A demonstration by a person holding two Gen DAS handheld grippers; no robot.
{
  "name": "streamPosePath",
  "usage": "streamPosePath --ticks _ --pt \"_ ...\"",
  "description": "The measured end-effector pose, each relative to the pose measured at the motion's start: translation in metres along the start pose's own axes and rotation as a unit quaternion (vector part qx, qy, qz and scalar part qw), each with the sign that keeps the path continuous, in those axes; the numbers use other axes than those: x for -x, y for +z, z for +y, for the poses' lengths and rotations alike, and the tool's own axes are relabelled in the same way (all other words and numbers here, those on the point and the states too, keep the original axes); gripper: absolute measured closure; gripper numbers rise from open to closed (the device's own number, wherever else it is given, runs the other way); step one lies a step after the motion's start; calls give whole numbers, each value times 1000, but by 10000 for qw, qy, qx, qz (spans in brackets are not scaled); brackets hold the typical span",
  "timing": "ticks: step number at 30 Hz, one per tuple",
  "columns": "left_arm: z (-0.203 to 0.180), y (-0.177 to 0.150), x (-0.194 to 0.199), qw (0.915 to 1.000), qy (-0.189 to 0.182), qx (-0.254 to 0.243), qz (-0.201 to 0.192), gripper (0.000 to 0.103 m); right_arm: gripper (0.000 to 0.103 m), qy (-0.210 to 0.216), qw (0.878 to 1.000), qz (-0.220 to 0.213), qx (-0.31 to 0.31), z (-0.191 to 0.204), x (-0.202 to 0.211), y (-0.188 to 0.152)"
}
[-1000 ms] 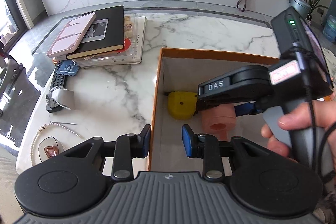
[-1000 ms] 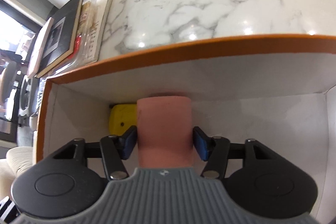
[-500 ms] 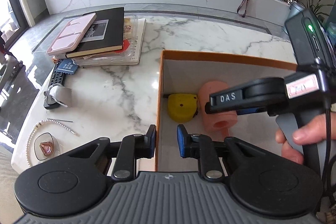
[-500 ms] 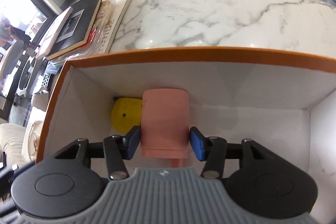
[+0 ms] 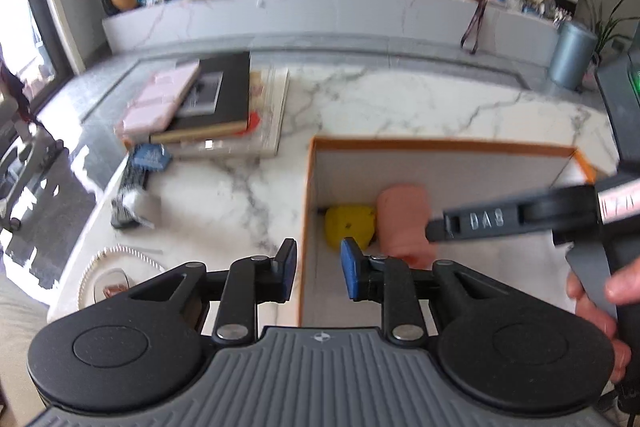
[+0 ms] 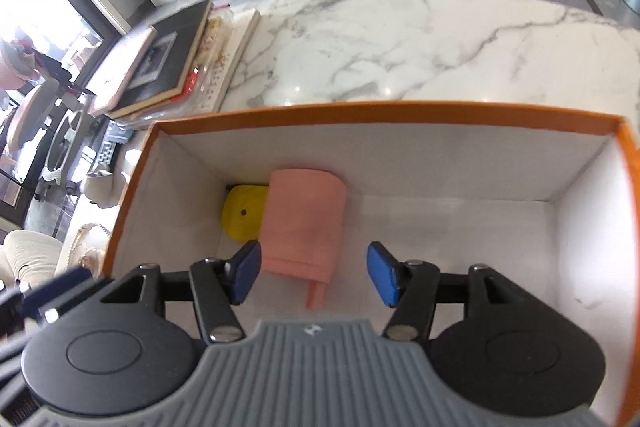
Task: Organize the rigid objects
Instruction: 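Open both grippers to release the tape measure and pink container in the box, then grasp the brown cube box with the left gripper while the right grasps the pink spray bottle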
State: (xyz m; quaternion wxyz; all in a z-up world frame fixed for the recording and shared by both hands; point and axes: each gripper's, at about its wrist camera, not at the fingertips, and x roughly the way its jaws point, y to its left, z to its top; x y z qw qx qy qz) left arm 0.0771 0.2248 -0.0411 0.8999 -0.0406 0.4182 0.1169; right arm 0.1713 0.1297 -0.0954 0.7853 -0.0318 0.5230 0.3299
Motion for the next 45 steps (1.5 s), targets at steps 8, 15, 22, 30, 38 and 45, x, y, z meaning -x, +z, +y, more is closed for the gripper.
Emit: streamPosePath --ticks 8,15,22,30,38,45 --pt "-54 8 36 9963 -707 -308 -389 69 39 -11 9963 -851 123 -31 78 -29" --pt "-123 4 47 9843 -1479 -829 -492 69 38 -223 9892 -1427 262 -84 141 -58" --pt "-193 0 38 9711 -2024 -1224 -322 69 39 -768 9860 -1464 -231 -167 177 -93" --pt "-262 7 3 9663 -1981 -1646 -64 54 40 -1034 9760 -1408 -1303 -253 188 -106" --pt "-302 35 -64 9750 -1686 -1419 287 35 40 -882 9633 -1319 -2167 -307 164 -86" --pt "-330 47 -118 9741 -1621 -1418 685 26 40 -531 9395 -1075 -3208 -356 128 -58"
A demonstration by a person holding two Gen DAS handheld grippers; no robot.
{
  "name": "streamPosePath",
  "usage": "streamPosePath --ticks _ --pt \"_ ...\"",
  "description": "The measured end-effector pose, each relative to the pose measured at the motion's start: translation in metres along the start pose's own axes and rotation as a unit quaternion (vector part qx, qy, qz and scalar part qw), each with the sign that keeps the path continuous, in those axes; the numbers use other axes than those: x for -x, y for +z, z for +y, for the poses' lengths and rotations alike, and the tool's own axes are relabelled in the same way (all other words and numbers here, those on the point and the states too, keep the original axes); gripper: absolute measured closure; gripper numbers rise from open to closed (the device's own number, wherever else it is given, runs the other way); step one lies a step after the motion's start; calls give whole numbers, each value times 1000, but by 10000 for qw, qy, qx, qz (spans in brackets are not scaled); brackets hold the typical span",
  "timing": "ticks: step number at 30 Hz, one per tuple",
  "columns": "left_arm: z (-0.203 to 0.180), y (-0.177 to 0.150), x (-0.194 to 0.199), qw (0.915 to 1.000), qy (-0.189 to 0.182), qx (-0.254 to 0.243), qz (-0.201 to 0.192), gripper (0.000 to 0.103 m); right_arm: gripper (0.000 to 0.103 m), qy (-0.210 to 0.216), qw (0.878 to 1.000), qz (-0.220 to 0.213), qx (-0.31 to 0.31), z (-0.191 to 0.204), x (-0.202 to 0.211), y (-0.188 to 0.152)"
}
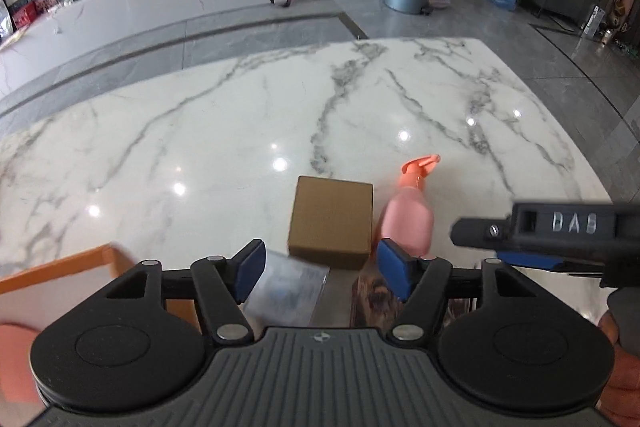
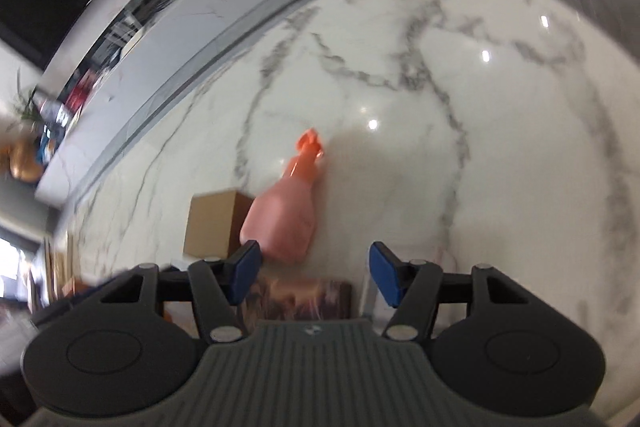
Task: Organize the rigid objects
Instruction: 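Grasp the brown cube box with the left gripper while the right grasps the pink spray bottle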
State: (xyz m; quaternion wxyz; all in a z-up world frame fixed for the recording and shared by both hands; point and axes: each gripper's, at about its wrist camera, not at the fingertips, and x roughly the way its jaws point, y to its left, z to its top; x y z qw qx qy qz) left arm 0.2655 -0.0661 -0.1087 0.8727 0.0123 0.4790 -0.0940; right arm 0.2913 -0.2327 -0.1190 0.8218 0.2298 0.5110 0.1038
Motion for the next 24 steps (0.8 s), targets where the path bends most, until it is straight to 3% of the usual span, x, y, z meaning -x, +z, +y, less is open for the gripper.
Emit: streamPosePath --ticks 2,7,13,17,21,24 --pt "0 5 -10 10000 -38 -29 83 21 40 129 9996 86 -242 -3 -12 11" --pt "-2 13 -33 9990 -41 -206 391 20 40 294 9981 278 -469 0 -42 33" --pt "-5 26 -54 9974 -100 -341 624 28 44 395 9968 497 -490 -2 -69 35" --pt "-12 28 -65 9953 12 -510 819 35 45 448 9977 508 42 12 -70 28" --pt "-20 23 -66 9945 206 -675 770 36 49 425 9971 518 356 18 -69 24" --pt "-21 24 -66 9951 283 -537 782 36 50 516 9968 514 333 14 -68 24"
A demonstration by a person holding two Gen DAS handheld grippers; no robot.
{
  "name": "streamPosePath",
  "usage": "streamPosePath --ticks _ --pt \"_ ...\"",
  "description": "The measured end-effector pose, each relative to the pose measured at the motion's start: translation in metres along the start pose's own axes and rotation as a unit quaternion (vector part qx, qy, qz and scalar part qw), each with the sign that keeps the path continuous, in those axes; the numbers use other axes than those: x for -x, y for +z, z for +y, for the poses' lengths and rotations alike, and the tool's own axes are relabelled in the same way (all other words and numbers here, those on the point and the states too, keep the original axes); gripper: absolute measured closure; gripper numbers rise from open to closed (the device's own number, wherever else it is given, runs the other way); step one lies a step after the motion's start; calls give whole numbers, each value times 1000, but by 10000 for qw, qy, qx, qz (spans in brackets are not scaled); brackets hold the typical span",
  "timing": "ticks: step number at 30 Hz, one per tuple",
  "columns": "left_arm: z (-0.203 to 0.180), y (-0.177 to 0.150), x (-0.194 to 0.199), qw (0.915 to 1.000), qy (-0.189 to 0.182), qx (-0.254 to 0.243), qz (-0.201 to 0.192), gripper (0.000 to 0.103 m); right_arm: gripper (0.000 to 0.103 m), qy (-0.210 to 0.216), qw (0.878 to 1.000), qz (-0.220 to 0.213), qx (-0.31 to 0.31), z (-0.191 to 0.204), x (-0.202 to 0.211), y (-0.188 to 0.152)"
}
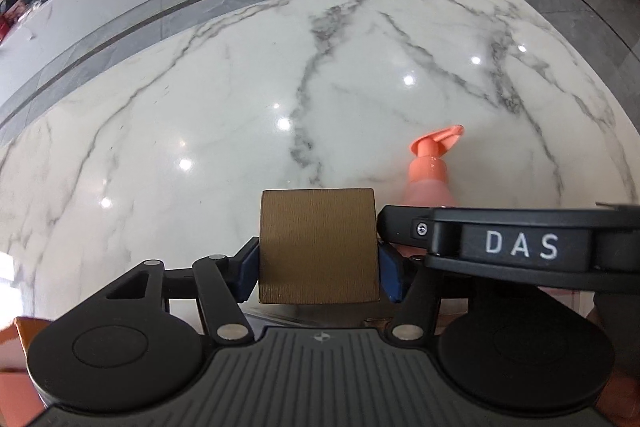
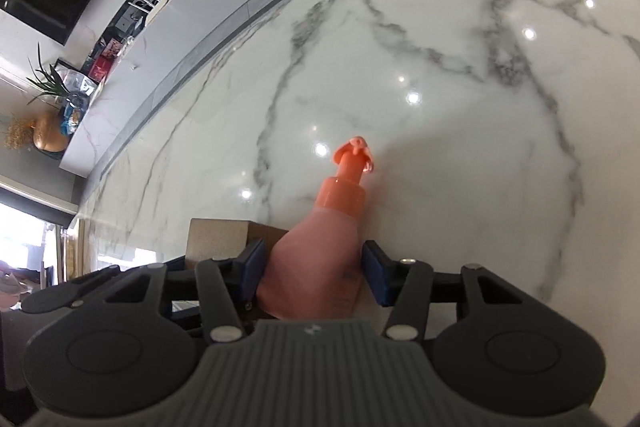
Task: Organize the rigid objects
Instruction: 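Grasp the brown cube box with the left gripper while the right grasps the pink spray bottle, then carry the brown cube and pink spray bottle over the box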
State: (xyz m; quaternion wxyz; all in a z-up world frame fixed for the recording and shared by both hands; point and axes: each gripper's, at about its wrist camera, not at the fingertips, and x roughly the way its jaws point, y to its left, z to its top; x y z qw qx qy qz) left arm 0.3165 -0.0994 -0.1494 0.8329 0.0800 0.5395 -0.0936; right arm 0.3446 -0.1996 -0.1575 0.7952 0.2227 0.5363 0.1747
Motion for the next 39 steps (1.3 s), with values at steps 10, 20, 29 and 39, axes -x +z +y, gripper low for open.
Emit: streamPosePath --ticks 10,20,29,39 --pt "-4 -9 25 9990 75 380 -202 36 50 -79 9991 -378 153 -6 17 0" --pt "-8 -30 79 9953 -215 697 -637 36 50 51 9954 -831 477 -2 62 -18" --pt "12 -65 135 9855 -542 1188 -1087 36 50 60 9917 -1076 700 13 109 -43" --pt "65 -113 196 9692 -519 1769 -1632 36 50 243 9843 -1095 1366 68 138 -79"
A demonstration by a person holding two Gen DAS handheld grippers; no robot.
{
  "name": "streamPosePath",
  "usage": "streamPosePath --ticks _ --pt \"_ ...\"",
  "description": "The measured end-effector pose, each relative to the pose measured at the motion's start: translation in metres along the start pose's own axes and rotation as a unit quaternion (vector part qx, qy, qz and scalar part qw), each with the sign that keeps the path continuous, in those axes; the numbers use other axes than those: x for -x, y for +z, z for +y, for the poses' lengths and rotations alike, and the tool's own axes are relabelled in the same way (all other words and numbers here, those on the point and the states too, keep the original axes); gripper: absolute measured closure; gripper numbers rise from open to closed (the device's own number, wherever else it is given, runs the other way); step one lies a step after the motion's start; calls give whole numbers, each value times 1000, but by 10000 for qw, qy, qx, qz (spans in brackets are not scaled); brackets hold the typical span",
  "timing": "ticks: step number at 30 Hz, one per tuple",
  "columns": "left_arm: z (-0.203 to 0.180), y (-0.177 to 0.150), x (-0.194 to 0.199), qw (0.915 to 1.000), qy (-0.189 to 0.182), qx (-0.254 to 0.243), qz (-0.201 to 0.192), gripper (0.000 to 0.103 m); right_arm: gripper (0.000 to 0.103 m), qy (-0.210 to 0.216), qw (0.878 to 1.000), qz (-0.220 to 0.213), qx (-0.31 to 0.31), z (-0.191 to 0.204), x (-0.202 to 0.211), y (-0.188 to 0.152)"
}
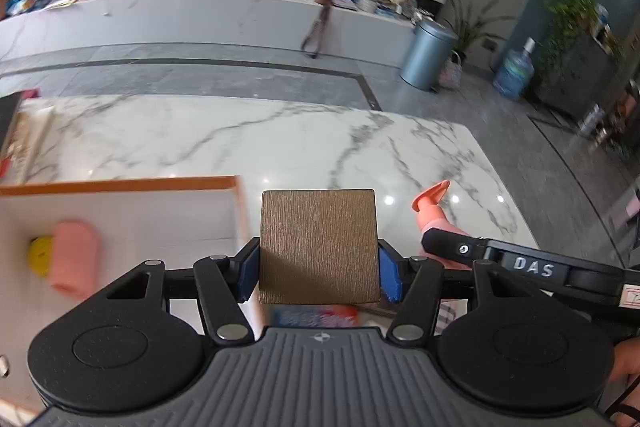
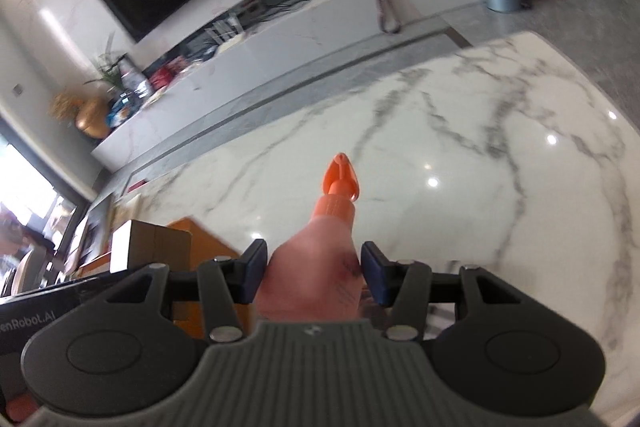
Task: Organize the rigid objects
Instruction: 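Carry the brown cube and pink spray bottle over the box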
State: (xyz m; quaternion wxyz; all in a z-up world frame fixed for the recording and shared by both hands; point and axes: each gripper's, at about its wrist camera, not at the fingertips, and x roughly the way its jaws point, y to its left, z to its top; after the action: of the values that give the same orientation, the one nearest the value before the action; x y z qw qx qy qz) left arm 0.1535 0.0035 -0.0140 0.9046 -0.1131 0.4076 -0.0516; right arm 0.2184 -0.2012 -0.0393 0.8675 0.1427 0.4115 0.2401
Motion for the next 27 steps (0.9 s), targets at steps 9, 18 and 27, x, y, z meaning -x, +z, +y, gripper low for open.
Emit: streamPosePath --ticks 9,18,27 --pt "76 -19 48 9971 421 586 -243 36 51 724 9963 189 423 75 12 -14" --pt "163 -44 58 9899 1001 984 192 36 103 1331 9862 685 705 147 -14 -35" --pt "189 -61 50 9889 991 959 551 36 103 1082 9788 1327 1123 180 -61 -62"
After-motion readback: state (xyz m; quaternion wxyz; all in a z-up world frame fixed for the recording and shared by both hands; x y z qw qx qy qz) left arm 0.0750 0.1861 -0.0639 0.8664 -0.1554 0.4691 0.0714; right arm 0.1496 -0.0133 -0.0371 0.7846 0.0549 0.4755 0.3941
